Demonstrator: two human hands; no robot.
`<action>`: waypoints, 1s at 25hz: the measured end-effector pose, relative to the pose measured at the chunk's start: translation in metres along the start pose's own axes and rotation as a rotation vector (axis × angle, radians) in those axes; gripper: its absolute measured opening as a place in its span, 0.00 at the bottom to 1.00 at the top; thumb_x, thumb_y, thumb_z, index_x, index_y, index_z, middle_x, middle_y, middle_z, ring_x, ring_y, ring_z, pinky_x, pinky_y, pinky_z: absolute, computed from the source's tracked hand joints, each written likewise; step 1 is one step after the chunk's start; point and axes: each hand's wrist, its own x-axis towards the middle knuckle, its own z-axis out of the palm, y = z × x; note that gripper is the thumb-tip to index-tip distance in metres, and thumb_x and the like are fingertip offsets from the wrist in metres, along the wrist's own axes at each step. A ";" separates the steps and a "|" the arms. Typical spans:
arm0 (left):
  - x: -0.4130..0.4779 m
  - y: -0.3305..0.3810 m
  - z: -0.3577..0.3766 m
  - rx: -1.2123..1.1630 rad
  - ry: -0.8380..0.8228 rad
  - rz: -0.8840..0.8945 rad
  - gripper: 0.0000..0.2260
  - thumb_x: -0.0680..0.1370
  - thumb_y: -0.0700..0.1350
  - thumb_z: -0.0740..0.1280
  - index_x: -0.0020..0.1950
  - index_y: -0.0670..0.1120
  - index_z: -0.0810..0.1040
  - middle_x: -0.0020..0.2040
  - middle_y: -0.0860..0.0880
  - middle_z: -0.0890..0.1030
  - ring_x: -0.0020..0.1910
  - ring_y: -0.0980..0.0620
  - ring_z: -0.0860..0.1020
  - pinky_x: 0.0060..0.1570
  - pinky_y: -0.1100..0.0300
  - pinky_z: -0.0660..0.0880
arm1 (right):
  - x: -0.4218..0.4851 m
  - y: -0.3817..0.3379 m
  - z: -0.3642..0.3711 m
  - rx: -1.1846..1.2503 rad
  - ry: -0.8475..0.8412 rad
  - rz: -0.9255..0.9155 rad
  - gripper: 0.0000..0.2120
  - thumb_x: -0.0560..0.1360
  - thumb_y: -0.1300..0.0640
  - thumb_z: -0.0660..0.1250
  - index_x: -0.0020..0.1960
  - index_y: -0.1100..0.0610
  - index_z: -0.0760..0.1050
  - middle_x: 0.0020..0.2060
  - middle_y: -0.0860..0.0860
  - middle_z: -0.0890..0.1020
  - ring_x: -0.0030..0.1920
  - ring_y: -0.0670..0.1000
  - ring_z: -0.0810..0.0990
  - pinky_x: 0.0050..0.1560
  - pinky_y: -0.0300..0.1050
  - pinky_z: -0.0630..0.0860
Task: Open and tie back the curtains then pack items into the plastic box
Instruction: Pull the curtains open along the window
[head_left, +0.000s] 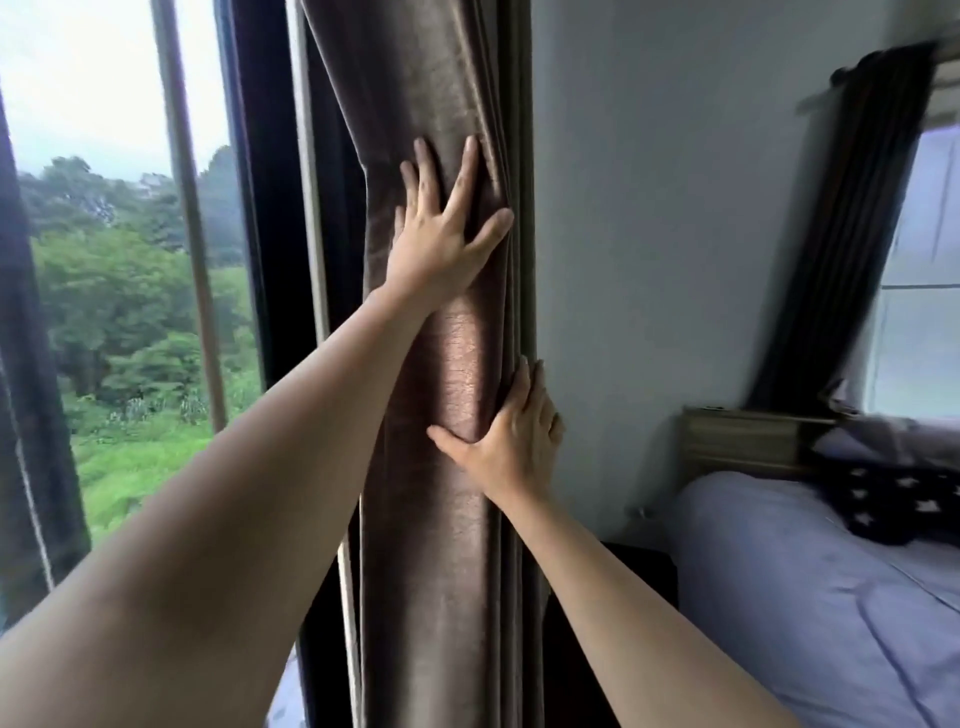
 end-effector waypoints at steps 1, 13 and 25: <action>0.008 -0.003 0.013 0.006 -0.005 -0.004 0.33 0.78 0.64 0.54 0.76 0.58 0.41 0.77 0.43 0.36 0.76 0.40 0.38 0.73 0.42 0.47 | 0.009 0.010 0.010 0.002 -0.034 0.002 0.60 0.57 0.29 0.71 0.76 0.61 0.52 0.75 0.61 0.59 0.73 0.60 0.62 0.69 0.60 0.60; 0.108 -0.042 0.143 -0.001 -0.113 0.037 0.35 0.78 0.64 0.55 0.76 0.57 0.37 0.76 0.43 0.32 0.75 0.42 0.35 0.72 0.39 0.45 | 0.124 0.093 0.101 0.032 -0.144 -0.044 0.59 0.63 0.28 0.66 0.76 0.55 0.35 0.78 0.53 0.44 0.77 0.54 0.43 0.75 0.54 0.42; 0.166 -0.072 0.212 0.076 -0.143 0.046 0.36 0.78 0.64 0.54 0.76 0.57 0.35 0.76 0.43 0.32 0.75 0.42 0.35 0.72 0.38 0.48 | 0.205 0.130 0.164 0.069 -0.155 -0.113 0.60 0.65 0.34 0.70 0.76 0.58 0.33 0.77 0.56 0.40 0.77 0.56 0.39 0.75 0.55 0.39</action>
